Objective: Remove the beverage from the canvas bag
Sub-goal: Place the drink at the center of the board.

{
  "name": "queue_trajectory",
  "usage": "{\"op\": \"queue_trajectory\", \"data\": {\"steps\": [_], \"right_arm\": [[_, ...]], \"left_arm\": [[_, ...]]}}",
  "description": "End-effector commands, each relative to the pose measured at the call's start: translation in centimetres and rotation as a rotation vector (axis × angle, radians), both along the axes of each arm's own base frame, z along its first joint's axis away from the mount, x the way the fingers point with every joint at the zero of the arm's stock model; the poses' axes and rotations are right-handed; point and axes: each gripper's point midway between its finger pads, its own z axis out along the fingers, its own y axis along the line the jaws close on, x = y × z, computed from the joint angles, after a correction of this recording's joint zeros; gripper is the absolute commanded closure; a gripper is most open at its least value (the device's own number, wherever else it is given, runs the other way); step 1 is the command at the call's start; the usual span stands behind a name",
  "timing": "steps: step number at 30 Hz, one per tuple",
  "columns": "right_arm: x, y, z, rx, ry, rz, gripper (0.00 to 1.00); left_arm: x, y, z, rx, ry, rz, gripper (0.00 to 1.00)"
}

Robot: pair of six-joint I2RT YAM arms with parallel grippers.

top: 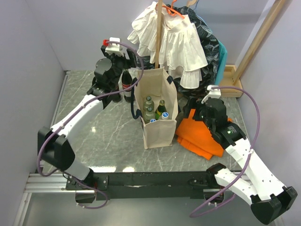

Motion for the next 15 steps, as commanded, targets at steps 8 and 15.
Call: {"op": "queue_trajectory", "data": {"steps": [8, 15], "right_arm": [[-1.1, 1.3, 4.3, 0.046, -0.074, 0.107, 0.00], [-1.9, 1.8, 6.2, 0.037, -0.079, 0.166, 0.00]], "left_arm": [[-8.9, -4.8, 5.6, 0.041, 0.008, -0.369, 0.11], [-11.8, -7.7, 3.3, 0.092, 0.118, -0.535, 0.12]]}}
